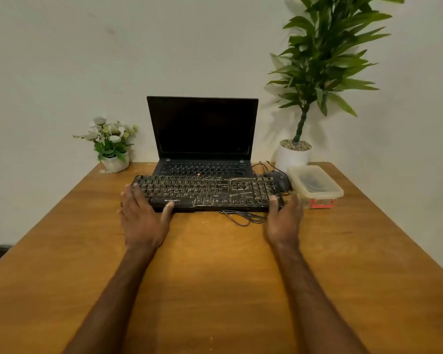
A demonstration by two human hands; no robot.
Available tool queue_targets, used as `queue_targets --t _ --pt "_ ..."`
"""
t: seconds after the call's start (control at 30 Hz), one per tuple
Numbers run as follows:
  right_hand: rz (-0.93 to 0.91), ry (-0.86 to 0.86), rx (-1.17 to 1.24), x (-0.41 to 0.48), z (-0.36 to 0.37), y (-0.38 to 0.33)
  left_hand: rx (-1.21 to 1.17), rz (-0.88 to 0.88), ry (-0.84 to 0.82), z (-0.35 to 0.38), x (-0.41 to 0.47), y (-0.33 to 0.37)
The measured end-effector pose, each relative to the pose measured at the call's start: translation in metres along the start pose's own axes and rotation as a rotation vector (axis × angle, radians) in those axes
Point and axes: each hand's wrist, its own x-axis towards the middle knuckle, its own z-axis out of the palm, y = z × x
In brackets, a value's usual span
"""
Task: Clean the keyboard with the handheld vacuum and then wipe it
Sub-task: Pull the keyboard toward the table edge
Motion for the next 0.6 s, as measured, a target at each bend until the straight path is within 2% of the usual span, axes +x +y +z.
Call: queue_targets --t 0.07,0.13,0.23,0.4,0.6 --pt "0.027 -0.009 0.037 0.014 0.002 0.005 -0.167 -0.204 -0.011 -0.005 0.012 -0.01" --pt "0.031 -0.013 0.033 0.029 0.008 0.016 -0.334 -0.31 -0.005 -0.009 0.027 -0.018" --pt "-0.052 0.013 -0.036 0.039 0.017 0.024 -0.437 -0.304 -0.019 -0.011 0.038 -0.022" --pt "-0.079 -0.006 -0.125 0.039 0.017 0.026 -0.373 -0.241 -0.112 -0.012 0.035 -0.029" --pt "-0.097 -0.038 0.07 0.015 -0.006 0.027 -0.309 -0.138 -0.138 -0.029 -0.01 -0.031"
